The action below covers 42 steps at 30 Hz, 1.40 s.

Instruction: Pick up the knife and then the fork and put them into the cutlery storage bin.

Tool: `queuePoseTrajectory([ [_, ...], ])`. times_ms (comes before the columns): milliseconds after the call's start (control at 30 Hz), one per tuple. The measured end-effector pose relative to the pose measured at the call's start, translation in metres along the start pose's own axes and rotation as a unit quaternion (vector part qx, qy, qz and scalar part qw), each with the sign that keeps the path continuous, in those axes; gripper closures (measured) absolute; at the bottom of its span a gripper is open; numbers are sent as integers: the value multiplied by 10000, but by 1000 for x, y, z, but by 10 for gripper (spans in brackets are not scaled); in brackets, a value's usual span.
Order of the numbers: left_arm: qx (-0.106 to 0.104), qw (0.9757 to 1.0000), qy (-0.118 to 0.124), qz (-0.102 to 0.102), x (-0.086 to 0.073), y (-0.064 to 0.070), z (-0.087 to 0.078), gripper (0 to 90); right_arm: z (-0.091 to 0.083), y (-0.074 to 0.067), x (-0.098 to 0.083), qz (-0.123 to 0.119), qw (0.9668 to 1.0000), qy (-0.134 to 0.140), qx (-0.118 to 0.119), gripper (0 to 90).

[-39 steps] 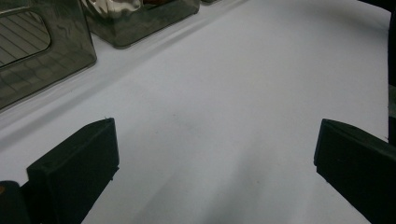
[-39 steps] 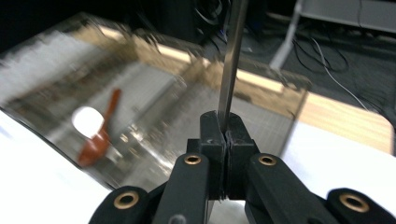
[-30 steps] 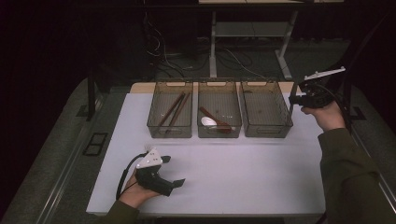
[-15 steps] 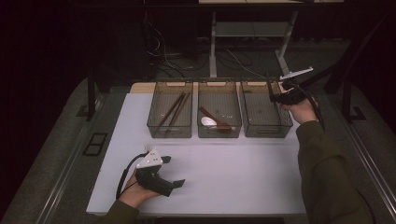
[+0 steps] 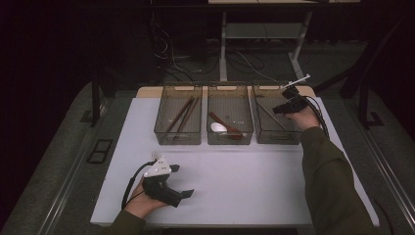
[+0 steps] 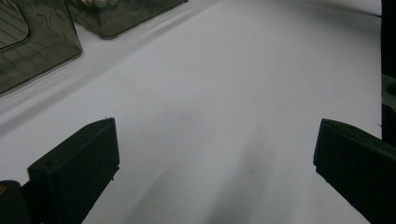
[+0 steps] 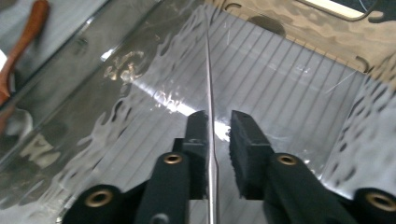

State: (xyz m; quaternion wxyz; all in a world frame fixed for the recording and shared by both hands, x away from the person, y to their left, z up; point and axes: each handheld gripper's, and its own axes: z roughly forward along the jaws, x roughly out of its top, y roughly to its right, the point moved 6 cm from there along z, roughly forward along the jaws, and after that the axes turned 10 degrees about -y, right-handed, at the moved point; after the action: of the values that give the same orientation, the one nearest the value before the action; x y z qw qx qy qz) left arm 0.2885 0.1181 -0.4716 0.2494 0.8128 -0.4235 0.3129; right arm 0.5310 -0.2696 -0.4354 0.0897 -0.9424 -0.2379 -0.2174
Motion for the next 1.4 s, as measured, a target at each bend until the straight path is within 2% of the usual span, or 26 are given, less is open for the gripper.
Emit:
queuePoseTrajectory([
  [67,4,10000,13,-15,0,0,0,0,-3,0,-1,16,9999,123,64,638],
  [167,20,10000,19,-31,0,0,0,0,-13,-3,-4,104,9989,326,331,517],
  [267,44,10000,5,-35,0,-1,-1,0,-24,-6,-9,77,9976,526,436,426],
  [367,72,10000,13,-45,0,-2,-2,0,-39,-13,-15,42,9943,891,580,341],
  [467,103,9999,-4,-63,0,-2,-2,0,-53,-20,-21,64,9915,1077,733,276],
  [667,176,9998,-8,-66,0,-4,-4,0,-76,-35,-38,-78,9860,1459,803,186],
  [800,266,9995,-78,-143,-2,-8,-6,0,-85,-48,-53,-232,9836,1637,716,146],
  [1033,369,9990,-72,-222,-3,-11,-10,4,-87,-68,-83,-331,9815,1735,736,144],
  [1200,461,9986,-126,-238,-4,-14,-12,38,-79,-82,-111,-354,9801,1841,652,144],
  [1400,588,9977,-233,-252,-6,-17,-15,131,-61,-96,-142,-545,9830,1662,559,144],
])
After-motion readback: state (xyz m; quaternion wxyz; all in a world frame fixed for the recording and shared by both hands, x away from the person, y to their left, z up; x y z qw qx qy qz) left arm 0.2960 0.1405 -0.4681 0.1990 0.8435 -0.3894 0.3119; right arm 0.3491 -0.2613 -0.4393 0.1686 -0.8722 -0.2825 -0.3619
